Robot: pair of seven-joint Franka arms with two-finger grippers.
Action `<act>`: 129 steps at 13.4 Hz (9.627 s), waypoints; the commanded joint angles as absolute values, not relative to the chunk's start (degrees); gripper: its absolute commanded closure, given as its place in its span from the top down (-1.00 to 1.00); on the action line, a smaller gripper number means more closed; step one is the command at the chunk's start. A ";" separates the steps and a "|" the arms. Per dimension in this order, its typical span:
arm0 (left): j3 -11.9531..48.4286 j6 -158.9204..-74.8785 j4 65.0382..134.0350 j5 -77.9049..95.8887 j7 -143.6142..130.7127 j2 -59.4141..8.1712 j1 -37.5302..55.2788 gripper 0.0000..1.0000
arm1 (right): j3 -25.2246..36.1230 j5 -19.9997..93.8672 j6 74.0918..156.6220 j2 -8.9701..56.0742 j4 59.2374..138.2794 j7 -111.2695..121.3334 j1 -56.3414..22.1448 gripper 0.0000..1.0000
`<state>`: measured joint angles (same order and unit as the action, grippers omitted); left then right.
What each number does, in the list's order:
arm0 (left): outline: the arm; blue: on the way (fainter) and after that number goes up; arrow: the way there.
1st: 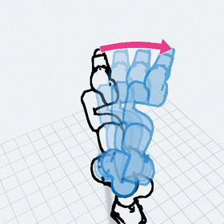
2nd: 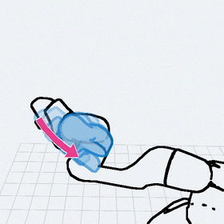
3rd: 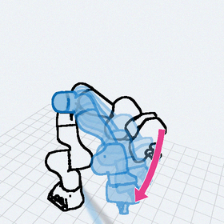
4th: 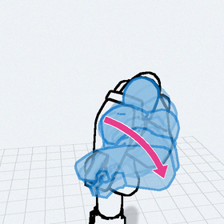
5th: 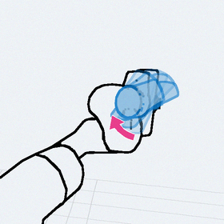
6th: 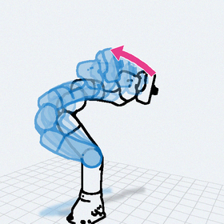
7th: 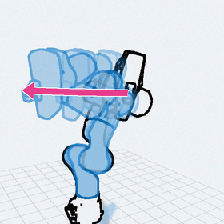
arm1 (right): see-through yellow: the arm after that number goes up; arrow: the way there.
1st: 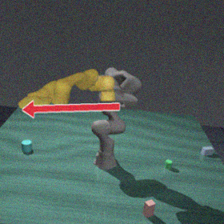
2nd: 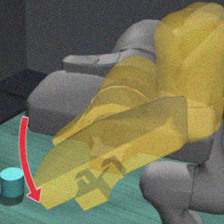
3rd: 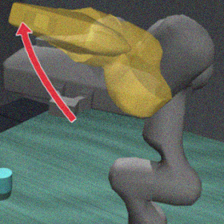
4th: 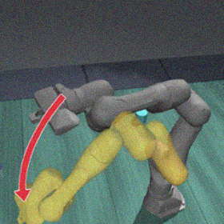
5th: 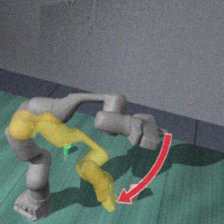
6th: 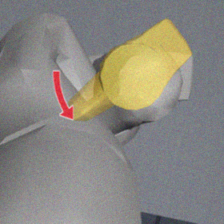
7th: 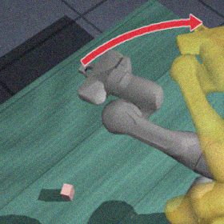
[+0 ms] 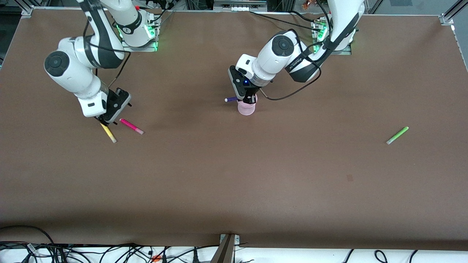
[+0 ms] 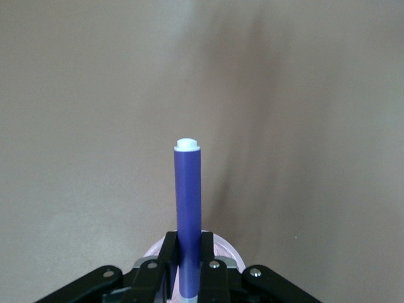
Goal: Organize pens into pink holder with both arms
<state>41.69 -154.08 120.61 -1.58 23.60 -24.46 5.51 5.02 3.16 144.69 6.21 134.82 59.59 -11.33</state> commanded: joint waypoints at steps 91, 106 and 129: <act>-6.68 -77.52 81.30 9.21 -2.38 -7.73 1.25 1.00 | 4.57 -23.12 83.96 47.39 61.52 9.23 -66.53 0.99; 0.62 -78.14 81.65 0.26 -1.14 -7.29 -0.79 1.00 | 32.75 7.88 69.16 20.23 66.60 27.33 -31.55 0.99; 0.53 -77.87 81.74 0.70 -1.14 -7.29 -0.88 1.00 | 8.27 -3.87 90.97 4.21 88.33 1.14 -11.26 1.00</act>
<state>0.40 -78.48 82.77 1.17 -1.83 -7.06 -0.71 11.64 -3.56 89.93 4.30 87.82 1.52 -14.69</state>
